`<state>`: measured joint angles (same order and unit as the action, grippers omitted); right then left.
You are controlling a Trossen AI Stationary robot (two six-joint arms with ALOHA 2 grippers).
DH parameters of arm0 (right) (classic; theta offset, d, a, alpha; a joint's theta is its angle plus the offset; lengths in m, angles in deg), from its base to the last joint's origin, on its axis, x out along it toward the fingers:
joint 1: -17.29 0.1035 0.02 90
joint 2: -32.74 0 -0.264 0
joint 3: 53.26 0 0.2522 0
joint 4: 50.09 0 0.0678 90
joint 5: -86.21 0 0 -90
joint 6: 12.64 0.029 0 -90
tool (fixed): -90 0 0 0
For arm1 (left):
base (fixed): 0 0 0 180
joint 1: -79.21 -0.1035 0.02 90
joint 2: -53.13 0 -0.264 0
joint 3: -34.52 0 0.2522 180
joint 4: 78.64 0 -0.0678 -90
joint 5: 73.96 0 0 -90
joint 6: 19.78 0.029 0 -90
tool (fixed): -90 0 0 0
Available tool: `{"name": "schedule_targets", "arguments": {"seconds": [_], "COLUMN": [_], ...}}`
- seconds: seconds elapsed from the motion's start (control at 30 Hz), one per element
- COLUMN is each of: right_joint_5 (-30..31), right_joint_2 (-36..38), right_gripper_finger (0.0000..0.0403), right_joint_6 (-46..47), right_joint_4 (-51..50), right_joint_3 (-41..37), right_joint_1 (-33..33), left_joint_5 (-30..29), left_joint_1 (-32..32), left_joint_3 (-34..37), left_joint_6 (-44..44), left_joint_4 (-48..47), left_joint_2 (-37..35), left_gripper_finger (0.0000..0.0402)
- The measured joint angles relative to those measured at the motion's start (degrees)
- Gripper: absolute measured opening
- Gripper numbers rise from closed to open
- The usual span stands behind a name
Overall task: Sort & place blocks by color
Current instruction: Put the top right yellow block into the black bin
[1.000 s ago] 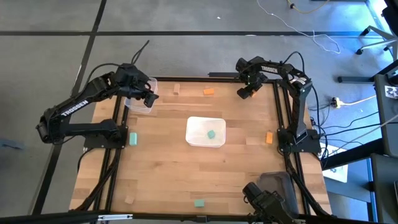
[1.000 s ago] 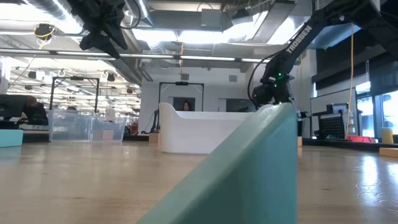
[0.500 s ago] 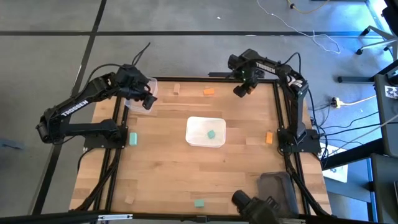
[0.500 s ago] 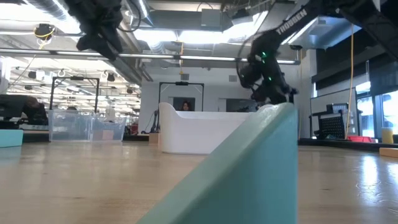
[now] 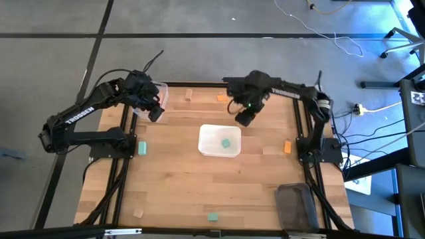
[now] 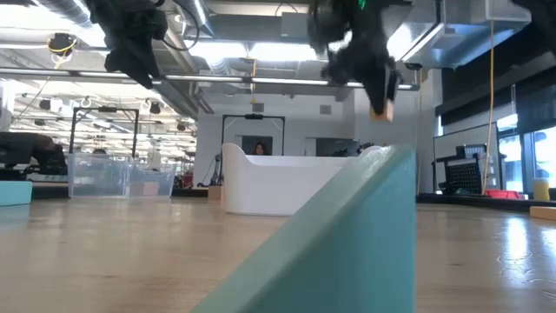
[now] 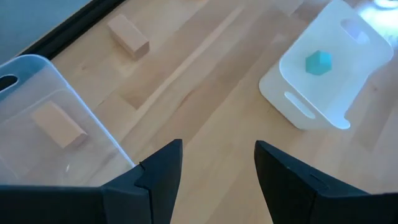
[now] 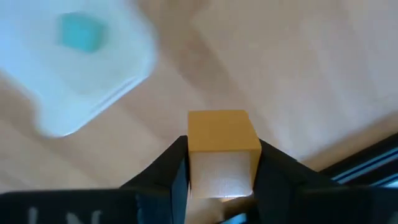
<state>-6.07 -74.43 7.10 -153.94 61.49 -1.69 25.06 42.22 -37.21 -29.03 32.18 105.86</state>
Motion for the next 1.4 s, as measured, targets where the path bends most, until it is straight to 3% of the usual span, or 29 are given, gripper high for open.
{"name": "schedule_targets", "arguments": {"seconds": [0.27, 0.47, 0.67, 0.93, 1.1, 1.4], "right_joint_5": [-0.1, -1.26, -9.32, -12.38, -7.21, -8.76], "right_joint_2": [8.14, 14.65, 20.52, 21.92, 21.92, 21.88], "right_gripper_finger": [0.0131, 0.0131, 0.0131, 0.0131, 0.0131, 0.0131], "right_joint_6": [24.65, 47.77, 70.6, 96.36, 112.28, 114.56], "right_joint_4": [0.13, 0.03, 0.77, 15.42, 22.27, 38.6], "right_joint_3": [-0.83, -8.68, -18.65, -27.68, -33.69, -47.57], "right_joint_1": [16.96, 28.41, 40.86, 55.77, 62.26, 63.61], "left_joint_5": [4.54, 8.12, 8.14, 7.82, 7.77, 6.7], "left_joint_1": [0.02, 0.02, 0.0, 0.0, 0.0, 0.02], "left_joint_3": [0.0, 0.0, 0.02, 0.0, 0.0, 0.0], "left_joint_6": [5.93, 7.51, 8.32, 7.91, 7.86, 4.98], "left_joint_4": [-0.11, -0.07, -0.07, 0.42, 1.18, 2.79], "left_joint_2": [0.0, 0.0, 0.0, 0.0, 0.0, 0.0], "left_gripper_finger": [0.0193, 0.0193, 0.0193, 0.0193, 0.0193, 0.0193]}}
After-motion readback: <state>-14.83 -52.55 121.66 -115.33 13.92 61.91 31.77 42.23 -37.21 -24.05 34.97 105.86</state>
